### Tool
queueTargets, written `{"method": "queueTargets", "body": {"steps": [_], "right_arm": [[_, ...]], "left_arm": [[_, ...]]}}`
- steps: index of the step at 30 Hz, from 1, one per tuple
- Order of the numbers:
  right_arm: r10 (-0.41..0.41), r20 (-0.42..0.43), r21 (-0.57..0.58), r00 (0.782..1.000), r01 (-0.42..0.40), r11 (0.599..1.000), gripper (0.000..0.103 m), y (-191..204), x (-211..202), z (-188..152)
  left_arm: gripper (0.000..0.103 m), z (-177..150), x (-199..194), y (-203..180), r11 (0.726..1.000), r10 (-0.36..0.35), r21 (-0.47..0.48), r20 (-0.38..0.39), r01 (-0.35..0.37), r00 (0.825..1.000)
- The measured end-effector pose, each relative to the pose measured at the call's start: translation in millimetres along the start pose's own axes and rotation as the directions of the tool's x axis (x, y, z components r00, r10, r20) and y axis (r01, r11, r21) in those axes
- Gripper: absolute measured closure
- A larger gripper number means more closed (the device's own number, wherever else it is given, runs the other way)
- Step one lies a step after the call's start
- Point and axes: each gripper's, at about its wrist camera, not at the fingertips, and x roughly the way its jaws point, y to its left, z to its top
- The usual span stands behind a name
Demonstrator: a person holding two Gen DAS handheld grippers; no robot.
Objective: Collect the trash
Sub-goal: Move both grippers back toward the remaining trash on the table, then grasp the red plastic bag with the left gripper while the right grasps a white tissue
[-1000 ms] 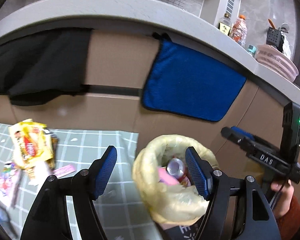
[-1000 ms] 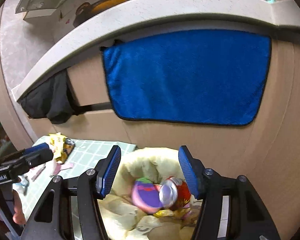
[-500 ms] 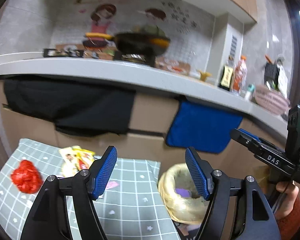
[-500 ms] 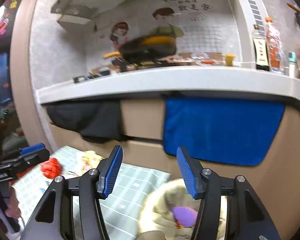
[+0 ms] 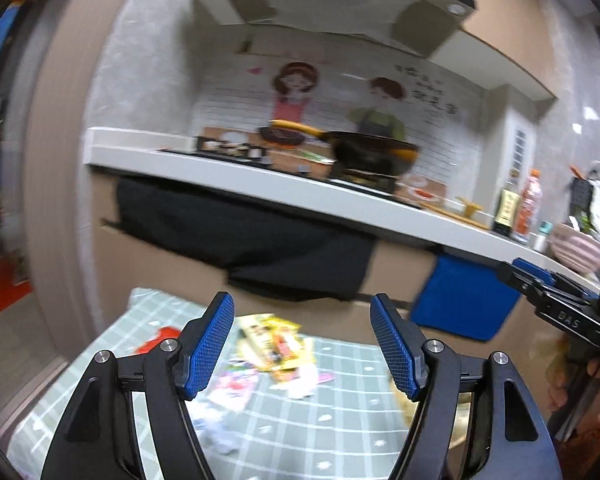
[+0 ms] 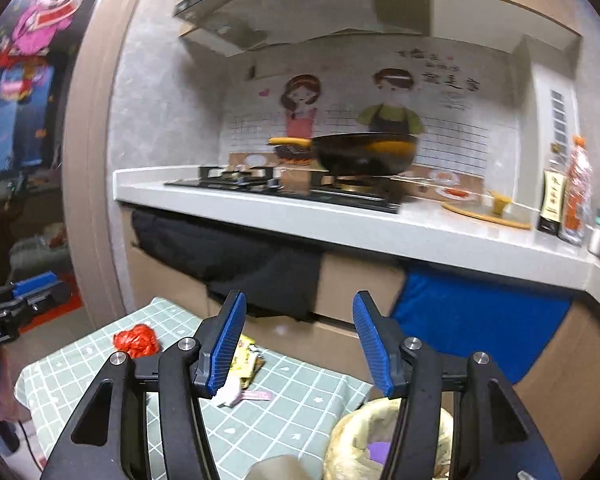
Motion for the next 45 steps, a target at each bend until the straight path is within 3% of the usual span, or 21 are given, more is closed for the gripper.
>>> {"method": "queueTargets", "body": {"steps": [2,6,11,21,28,31,37,40,45], "right_arm": [[0.063,-0.033,0.009,0.997,-0.063,0.998,0.051,13.7,13.1,-0.2],[0.105,-0.062,-0.001,0.993,-0.105,0.994,0.053,33.5,34.9,-6.4],[0.153,-0.102,0.019,0.983,-0.152,0.988,0.053,48.5,72.4,-15.9],[0.191,-0.180,0.024,0.965,-0.189,0.982,0.053,61.5,136.9,-52.2],[0.223,-0.290,0.068,0.931,-0.213,0.975,0.058,53.9,175.5,-84.9],[0.223,-0.324,0.050,0.919,-0.219,0.974,0.058,51.3,181.7,-97.1],[0.257,-0.388,0.055,0.885,-0.256,0.965,0.058,43.3,194.3,-118.0],[0.268,-0.409,0.074,0.872,-0.261,0.962,0.058,44.2,203.8,-123.6],[0.314,-0.444,0.096,0.839,-0.304,0.948,0.058,58.7,214.7,-134.1]], "left_arm": [[0.032,-3.7,-2.7,21.7,0.999,0.046,-0.019,-0.005,-0.046,0.999],[0.032,-14.2,-0.6,59.6,0.991,0.122,-0.043,-0.024,-0.123,0.992],[0.032,-31.2,21.9,96.8,0.983,0.160,-0.080,-0.092,-0.167,0.983],[0.035,-77.7,119.1,149.4,0.967,0.152,-0.162,-0.252,-0.197,0.956],[0.037,-94.9,200.1,196.3,0.936,0.175,-0.242,-0.313,-0.257,0.933],[0.038,-102.9,231.1,214.8,0.924,0.179,-0.256,-0.365,-0.283,0.914],[0.039,-120.7,262.3,213.4,0.948,0.142,-0.191,-0.460,-0.254,0.877],[0.050,-129.5,263.9,209.0,0.947,0.114,-0.209,-0.490,-0.243,0.864],[0.062,-132.3,240.5,197.7,0.944,0.111,-0.225,-0.471,-0.241,0.875]]}}
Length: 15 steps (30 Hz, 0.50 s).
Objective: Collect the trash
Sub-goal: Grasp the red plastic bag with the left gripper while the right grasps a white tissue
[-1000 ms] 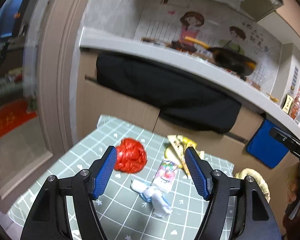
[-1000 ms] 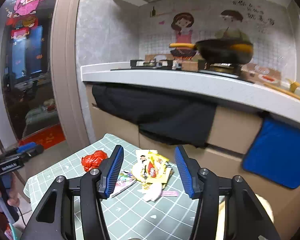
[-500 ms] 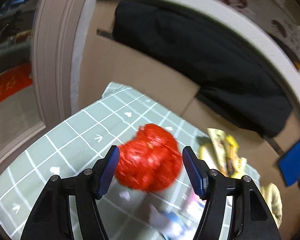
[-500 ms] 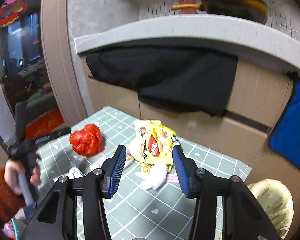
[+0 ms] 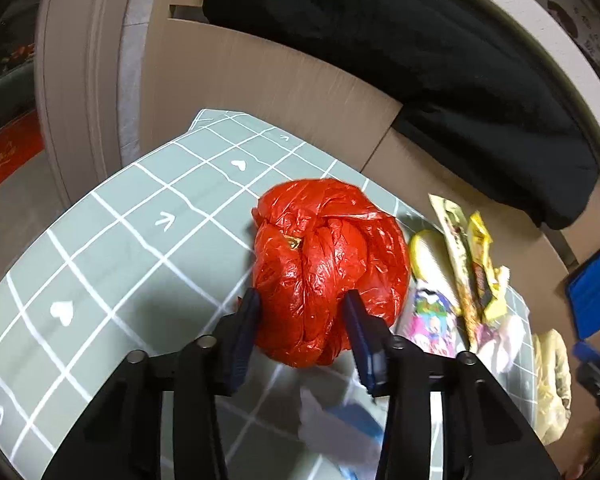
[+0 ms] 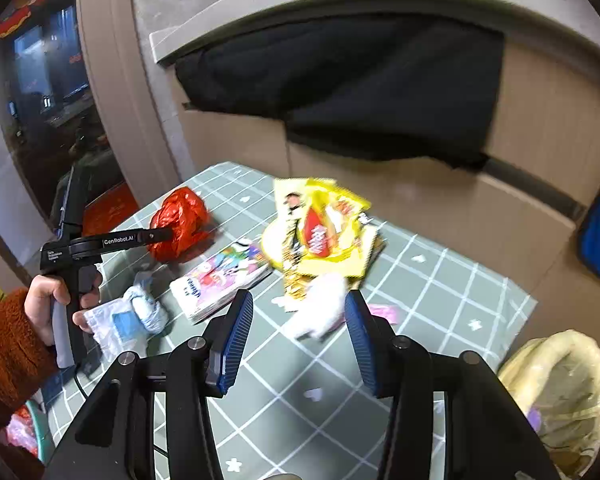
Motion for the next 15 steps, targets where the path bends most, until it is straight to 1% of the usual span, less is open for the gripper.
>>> {"method": "queueTargets", "body": {"steps": [5,8,11,13,15], "right_arm": [[0.078,-0.039,-0.060,0.996,-0.081,0.995,0.058,27.1,12.0,-4.8],[0.135,-0.067,-0.108,0.989,-0.142,0.984,0.058,50.3,19.5,-4.8],[0.195,-0.095,-0.148,0.976,-0.208,0.967,0.058,73.7,27.7,-3.0],[0.220,-0.105,-0.171,0.970,-0.236,0.957,0.058,86.4,34.0,-1.9],[0.238,-0.117,-0.207,0.964,-0.258,0.944,0.058,102.7,43.6,-0.8]], "left_arm": [[0.064,-16.4,-42.3,1.5,1.000,-0.013,-0.020,0.038,0.014,0.999],[0.064,-23.1,-79.5,7.2,0.999,-0.018,-0.025,0.098,0.020,0.995],[0.064,-26.7,-108.4,17.7,0.999,0.020,-0.046,0.150,-0.013,0.989],[0.064,-31.3,-125.3,26.2,0.997,0.062,-0.062,0.181,-0.052,0.982],[0.064,-36.9,-137.2,33.0,0.995,0.075,-0.076,0.196,-0.061,0.978]]}}
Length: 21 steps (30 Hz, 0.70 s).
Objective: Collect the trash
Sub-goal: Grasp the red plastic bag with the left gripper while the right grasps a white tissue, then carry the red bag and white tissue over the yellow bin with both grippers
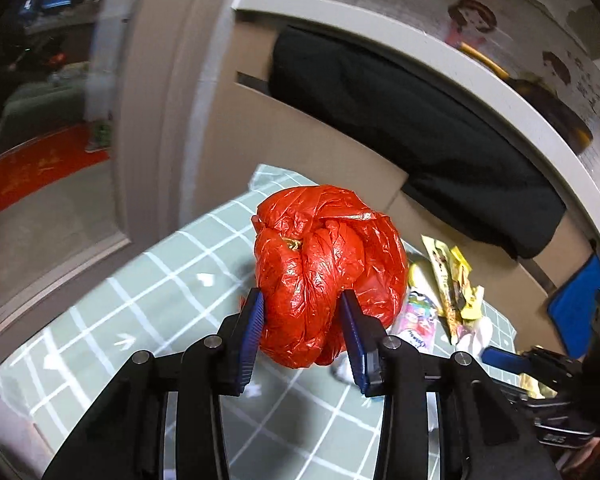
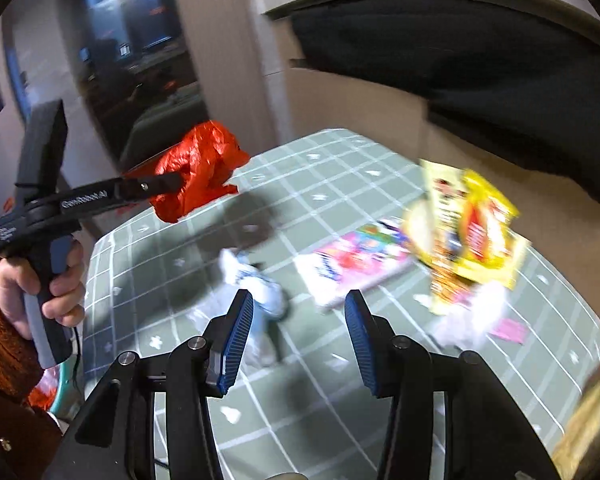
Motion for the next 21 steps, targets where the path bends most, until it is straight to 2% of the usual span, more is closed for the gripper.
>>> {"method": "queueTargets", "body": {"steps": [5,10,13,15,18,21], "right_arm": [[0.055,-0.025,-0.095,0.998,-0.057,0.994,0.058,24.5,36.4,11.6],[0.033,-0.083,-0.133,0.996,-0.044,0.990,0.059,33.9,71.2,13.7],[0.010,-0.109,-0.123,0.994,-0.023,0.992,0.064,29.3,88.2,8.0],[-0.007,-0.113,-0.108,0.994,-0.005,0.994,0.067,23.6,87.7,3.3],[0.034,-0.119,-0.058,0.992,-0.041,0.997,0.071,15.2,79.1,0.9],[0.020,-0.074,-0.034,0.997,-0.023,0.999,0.072,9.8,53.2,-0.6]], "left_arm": [[0.064,-5.4,-21.6,16.3,0.999,-0.023,-0.042,0.006,0.023,1.000],[0.064,-5.1,-39.6,26.5,0.999,-0.002,-0.048,0.046,0.004,0.999],[0.064,-4.9,-43.2,27.3,0.998,-0.006,-0.055,0.050,0.009,0.999],[0.064,-5.2,-44.2,26.8,0.999,-0.005,-0.047,0.048,0.007,0.999],[0.064,-6.3,-45.6,18.3,1.000,-0.005,-0.024,0.047,0.006,0.999],[0.064,-6.8,-47.1,0.8,1.000,-0.015,0.016,0.054,0.014,0.998]]}}
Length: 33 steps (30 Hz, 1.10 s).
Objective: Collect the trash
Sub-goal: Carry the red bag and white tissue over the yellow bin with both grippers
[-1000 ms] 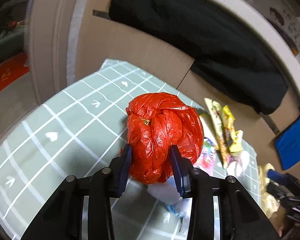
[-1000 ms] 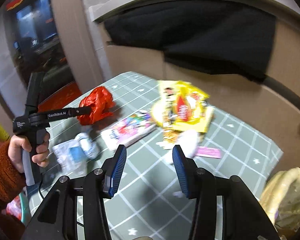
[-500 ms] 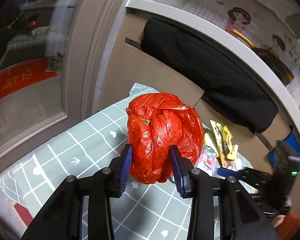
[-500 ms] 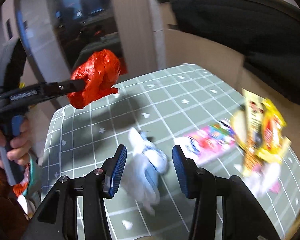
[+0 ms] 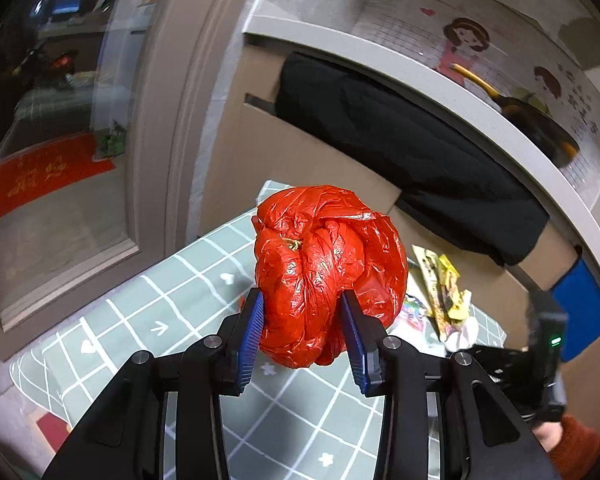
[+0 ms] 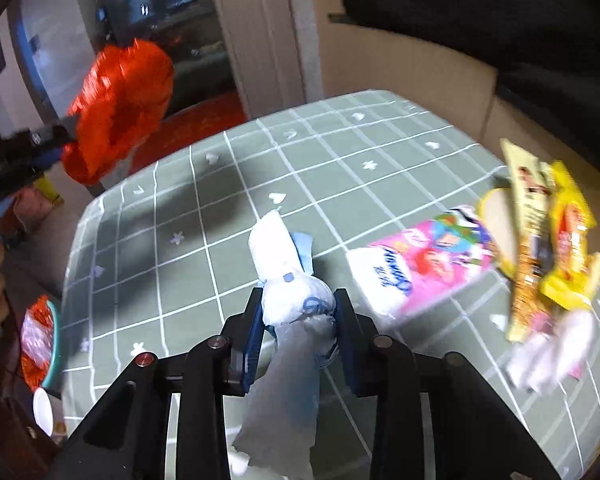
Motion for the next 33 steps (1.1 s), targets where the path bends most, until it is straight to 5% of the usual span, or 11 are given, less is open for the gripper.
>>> {"method": "queueTargets", "body": {"steps": [9,19,33], "right_arm": [[-0.074,0.158,0.141,0.985,0.052,0.989,0.072,-30.2,-103.7,-14.8],[-0.204,0.311,0.254,0.928,0.125,0.959,0.072,-65.7,-210.9,-49.4],[-0.438,0.431,0.405,0.789,0.264,0.875,0.072,-108.3,-351.1,-117.4]], "left_arm": [[0.064,-5.8,-3.1,-75.0,0.988,-0.089,0.123,-0.021,0.091,0.996],[0.064,-15.2,-18.9,-188.5,0.937,-0.206,0.280,-0.039,0.209,0.978],[0.064,-33.6,-50.5,-354.6,0.775,-0.405,0.504,-0.066,0.381,0.912]]}}
